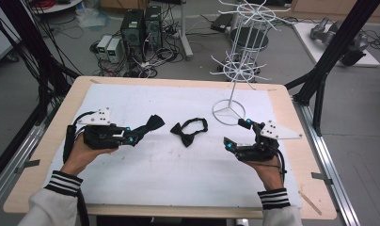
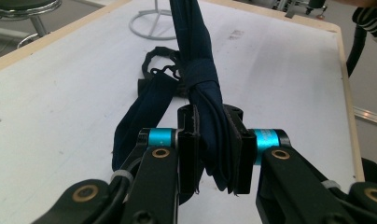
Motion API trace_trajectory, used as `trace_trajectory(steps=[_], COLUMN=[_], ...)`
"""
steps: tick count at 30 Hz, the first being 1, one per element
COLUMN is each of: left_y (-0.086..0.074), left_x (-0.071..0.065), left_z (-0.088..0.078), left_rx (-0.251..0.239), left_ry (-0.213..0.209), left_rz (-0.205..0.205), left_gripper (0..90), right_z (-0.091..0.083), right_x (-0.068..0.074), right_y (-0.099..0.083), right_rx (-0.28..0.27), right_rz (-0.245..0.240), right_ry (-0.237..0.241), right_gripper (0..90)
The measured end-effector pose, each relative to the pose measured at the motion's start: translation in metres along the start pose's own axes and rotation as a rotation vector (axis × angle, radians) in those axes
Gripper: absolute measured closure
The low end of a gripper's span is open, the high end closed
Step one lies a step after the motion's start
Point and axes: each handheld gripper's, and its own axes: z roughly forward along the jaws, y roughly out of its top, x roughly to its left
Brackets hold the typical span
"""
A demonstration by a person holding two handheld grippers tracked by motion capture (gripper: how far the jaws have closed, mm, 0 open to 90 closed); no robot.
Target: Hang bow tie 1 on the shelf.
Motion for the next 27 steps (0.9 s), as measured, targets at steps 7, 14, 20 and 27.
trace_trajectory(steps=[7,14,20,27], left_y=[0.012,0.018,0.021,0.033], left_x=[0.0,0.0,0.0,0.0], left_z=[0.008,0.016,0.023,0.028], left_rx=[-0.028,-0.064,-0.091,-0.12], left_ry=[-0.04,-0.081,-0.111,-0.141], left_rz=[0.016,0.023,0.03,0.05], left_gripper=[77.1,77.2,77.1,77.2], right_z=[0.016,0.03,0.044,0.058], right_x=[0.003,0.0,0.003,0.007], right_y=[0.015,0.029,0.036,0.045], right_rx=[0.029,0.008,0.036,0.059], right_rz=[-0.021,-0.001,0.005,-0.014], right_ry=[0.058,0.125,0.189,0.22], right_gripper=[10.5,10.5,10.5,10.5])
